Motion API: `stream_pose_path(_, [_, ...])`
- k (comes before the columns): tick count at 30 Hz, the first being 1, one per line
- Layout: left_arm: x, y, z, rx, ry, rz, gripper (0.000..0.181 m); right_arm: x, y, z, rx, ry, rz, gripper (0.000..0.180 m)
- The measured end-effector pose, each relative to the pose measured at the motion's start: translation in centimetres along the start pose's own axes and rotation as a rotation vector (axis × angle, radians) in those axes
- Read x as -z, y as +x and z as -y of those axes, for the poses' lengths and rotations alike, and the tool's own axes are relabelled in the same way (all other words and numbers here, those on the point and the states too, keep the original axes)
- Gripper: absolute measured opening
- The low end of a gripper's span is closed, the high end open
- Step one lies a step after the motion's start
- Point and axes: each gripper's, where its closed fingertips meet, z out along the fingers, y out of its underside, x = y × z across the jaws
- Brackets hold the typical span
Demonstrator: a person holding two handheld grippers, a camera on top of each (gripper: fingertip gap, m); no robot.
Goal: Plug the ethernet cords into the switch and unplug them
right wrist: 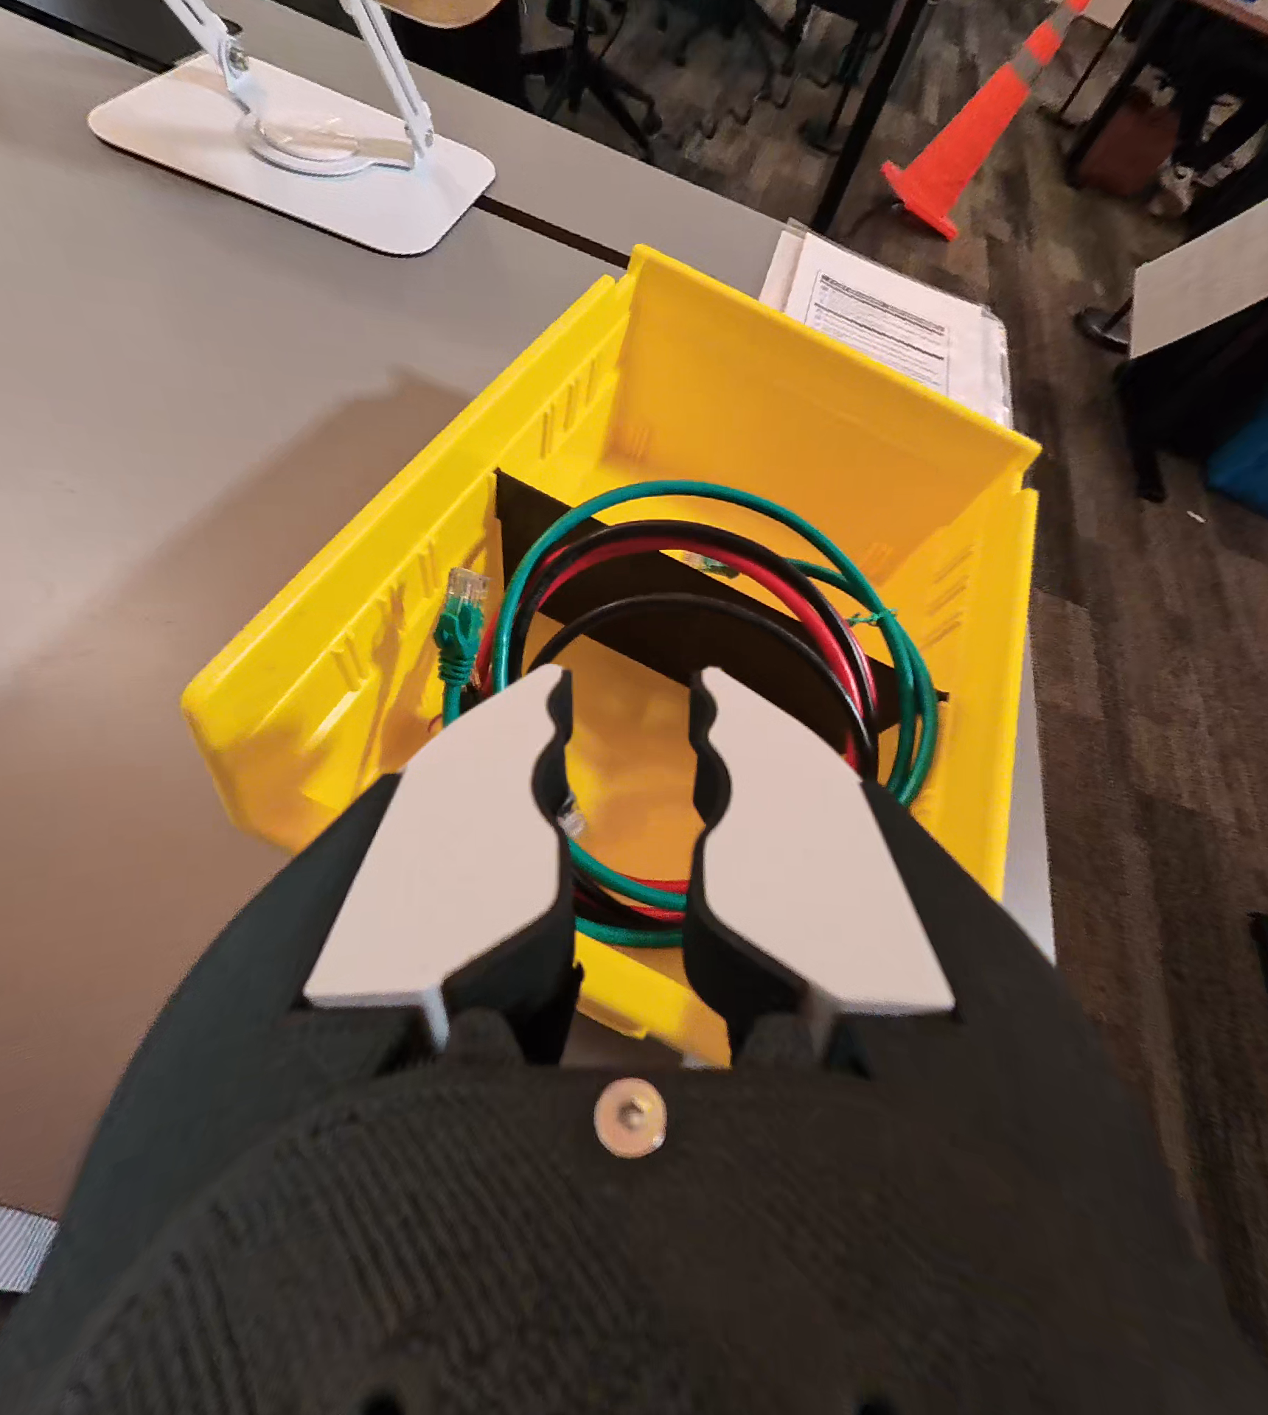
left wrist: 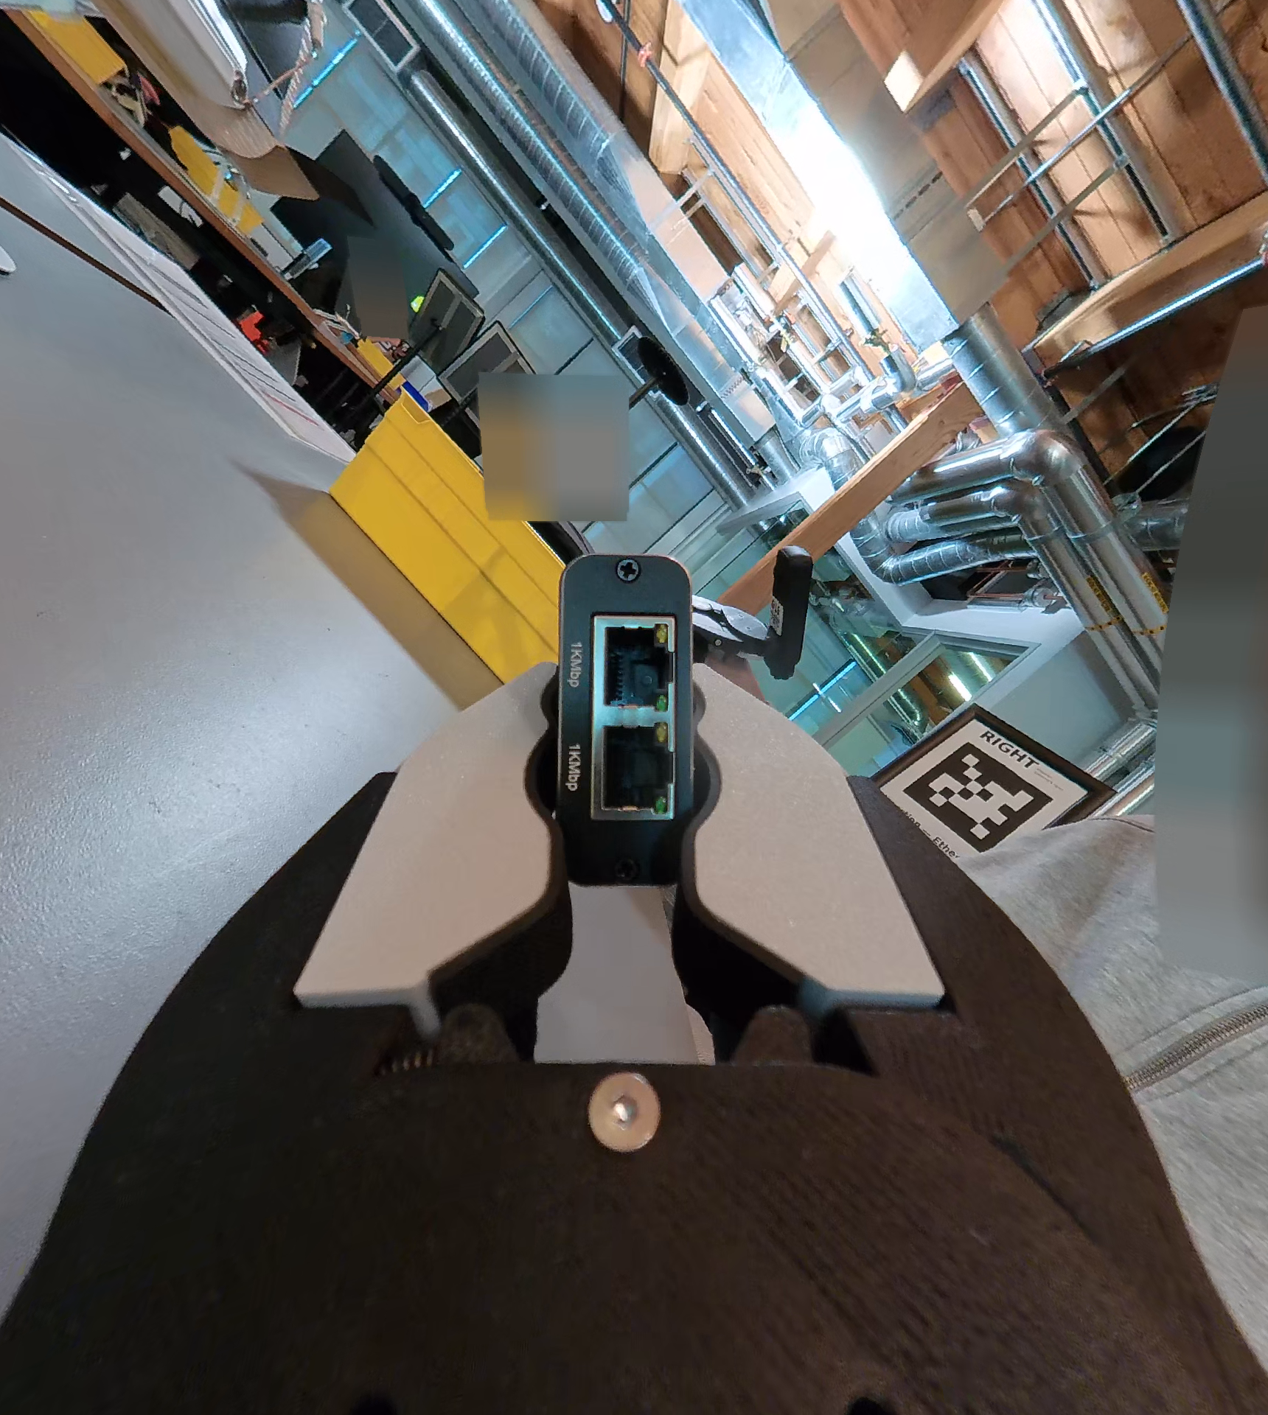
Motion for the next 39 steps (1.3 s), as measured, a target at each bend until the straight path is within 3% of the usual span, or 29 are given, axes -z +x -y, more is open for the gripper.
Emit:
stream_pose_path(6, [0.0,0.1,-0.1,-0.006,-0.004,0.003,0.025,1.0,-3.1,3.1,0.024,0.159,0.079,0.025])
stream_pose_path(13, [-0.6,1.2,-0.9,-0.057,-0.042,-0.036,0.025,4.1,-19.0,9.6,0.107,0.518,0.479,0.016])
stream_pose_path(19, [-3.4,3.8,-4.5,-0.072,-0.172,-0.119,0.025,3.3,-31.0,6.7,-0.031,0.408,0.878,0.027])
stream_pose_path(25, [-6.4,5.3,-11.8,-0.292,-0.538,-0.087,0.026,2.9,-32.6,6.0,-0.246,0.322,1.078,0.041])
stream_pose_path(32, [-7.2,5.7,-16.3,-0.378,-0.768,-0.047,0.026,3.1,-34.2,4.4,-0.182,0.243,1.156,0.036])
stream_pose_path(37, [-7.4,5.7,-16.9,-0.315,-0.77,-0.047,0.028,3.6,-34.7,3.8,-0.104,0.229,1.177,0.024])
stream_pose_path(39, [-7.7,5.9,-16.4,-0.283,-0.721,-0.061,0.041,3.7,-34.3,4.2,-0.098,0.248,1.152,0.024])
